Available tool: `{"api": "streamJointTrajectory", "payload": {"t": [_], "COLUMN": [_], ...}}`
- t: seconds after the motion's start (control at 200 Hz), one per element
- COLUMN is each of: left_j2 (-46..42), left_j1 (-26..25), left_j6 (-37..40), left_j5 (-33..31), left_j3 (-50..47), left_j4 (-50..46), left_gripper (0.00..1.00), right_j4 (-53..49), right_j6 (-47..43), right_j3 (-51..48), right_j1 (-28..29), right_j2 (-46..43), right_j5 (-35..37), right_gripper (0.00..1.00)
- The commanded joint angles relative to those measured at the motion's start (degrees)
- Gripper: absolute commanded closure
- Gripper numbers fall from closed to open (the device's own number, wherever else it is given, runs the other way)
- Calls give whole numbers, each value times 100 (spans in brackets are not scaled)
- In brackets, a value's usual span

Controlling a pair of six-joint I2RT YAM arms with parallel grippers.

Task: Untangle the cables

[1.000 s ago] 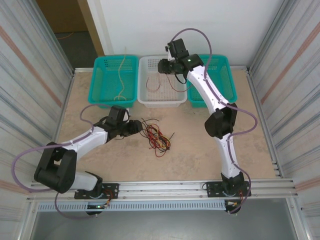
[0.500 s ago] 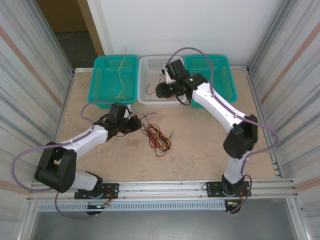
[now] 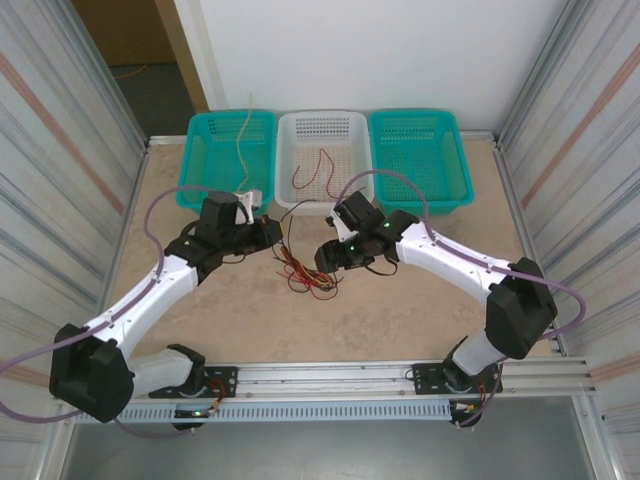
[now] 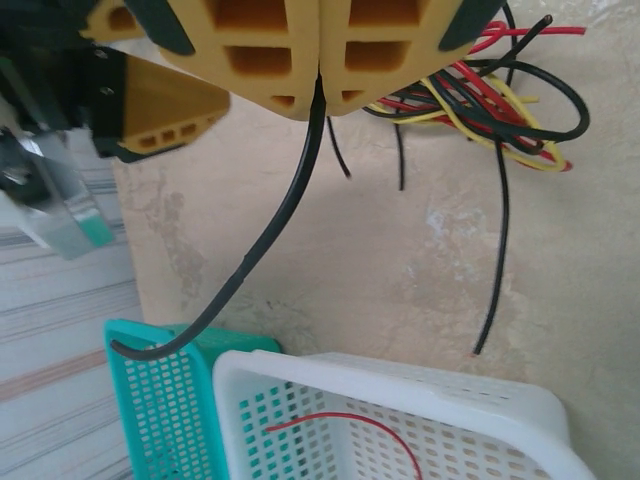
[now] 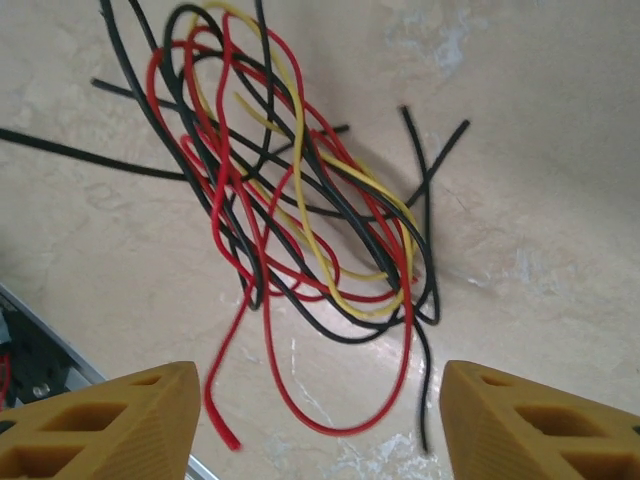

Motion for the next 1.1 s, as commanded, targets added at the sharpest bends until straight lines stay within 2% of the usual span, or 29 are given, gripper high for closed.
{"api": "streamJointTrajectory", "payload": {"t": [0.0,0.105,0.195,0.316,0.496,0.576,0.726,0.797,0.867,0.927,0.982,1.047,1.097], "left_j2": [-310,-339,-429,-616,-882,-1008,-1162,-1191,-1157,-1154,-1188,-1200,-1147], "left_j1": [-52,-152,-261,-267,-267,-258,-200,-68,226,573,830,1007,1059], "left_j6": [-178,-283,-304,-427,-437,-363,-55,94,120,-51,-168,-239,-236], "left_j5": [417,721,806,733,539,381,56,-317,-564,-515,-383,-309,-140], "left_j3": [500,783,955,1085,1588,1932,2580,2864,3138,3271,3350,3493,3592], "left_j4": [-45,-41,-36,-61,-304,-498,-1006,-1447,-1888,-2062,-2051,-2062,-2008], "left_gripper": [100,100,100,100,100,100,100,100,100,100,100,100,100], "right_j4": [515,868,1621,2273,2285,2023,1993,1962,1816,1621,1443,1257,1015], "right_j6": [54,259,574,881,1641,1787,1974,2087,2131,2077,2053,1990,1888], "right_j3": [195,140,-197,-591,-903,-836,-909,-943,-954,-954,-1006,-1067,-1023], "right_j1": [33,33,149,466,433,359,274,189,106,103,122,138,322], "right_j2": [-392,-320,-224,13,525,857,1076,1009,901,745,526,141,-338], "right_j5": [-300,-293,-555,-197,481,472,414,420,427,552,772,967,1443], "right_gripper": [34,35,38,37,49,55,74,77,77,74,68,54,46]}}
